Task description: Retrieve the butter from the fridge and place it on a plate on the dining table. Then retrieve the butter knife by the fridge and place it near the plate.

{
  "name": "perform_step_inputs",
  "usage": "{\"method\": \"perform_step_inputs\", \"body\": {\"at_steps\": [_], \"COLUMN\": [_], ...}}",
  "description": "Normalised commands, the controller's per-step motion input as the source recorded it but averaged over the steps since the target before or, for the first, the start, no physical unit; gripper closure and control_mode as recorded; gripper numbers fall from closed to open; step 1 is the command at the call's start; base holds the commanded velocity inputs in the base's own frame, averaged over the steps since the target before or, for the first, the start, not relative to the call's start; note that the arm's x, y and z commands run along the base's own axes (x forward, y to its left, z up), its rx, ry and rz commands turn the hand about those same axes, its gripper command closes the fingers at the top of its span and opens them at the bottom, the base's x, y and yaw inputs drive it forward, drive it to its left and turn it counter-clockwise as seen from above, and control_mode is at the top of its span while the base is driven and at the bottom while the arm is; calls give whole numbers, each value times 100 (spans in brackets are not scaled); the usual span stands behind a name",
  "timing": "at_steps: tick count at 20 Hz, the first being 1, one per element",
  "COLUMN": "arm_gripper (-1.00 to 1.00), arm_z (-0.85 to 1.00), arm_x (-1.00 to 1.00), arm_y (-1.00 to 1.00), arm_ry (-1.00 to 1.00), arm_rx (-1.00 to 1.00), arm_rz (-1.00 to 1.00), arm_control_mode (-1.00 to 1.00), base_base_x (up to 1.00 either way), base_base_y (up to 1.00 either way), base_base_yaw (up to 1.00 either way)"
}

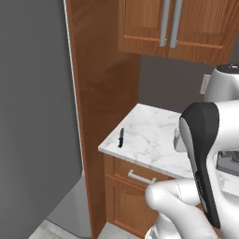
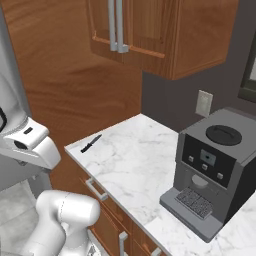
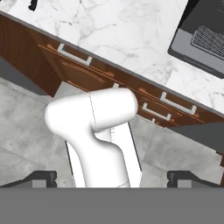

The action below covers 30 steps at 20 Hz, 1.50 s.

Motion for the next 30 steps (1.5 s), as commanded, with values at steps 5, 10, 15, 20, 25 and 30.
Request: {"method": "perform_step_inputs", "body": {"at_steps": [5, 10, 15, 20, 25, 30], "arm_gripper": [-100, -100, -100, -100, -100, -100], "arm_z": [0, 0, 0, 0, 0, 0], "arm_x": [0, 0, 0, 0, 0, 0], "arm_y": [0, 0, 0, 0, 0, 0], "arm_ry": [0, 0, 0, 0, 0, 0], "arm_rx": [0, 0, 0, 0, 0, 0], "arm_rz": [0, 0, 0, 0, 0, 0], "arm_control_mode": [100, 100, 100, 100, 100, 100], "base_base_x": [31, 0, 0, -9, -12, -8], "base_base_y": [1, 18, 14, 21, 38, 28], "base_base_yaw": [-2, 0, -1, -3, -4, -3]}}
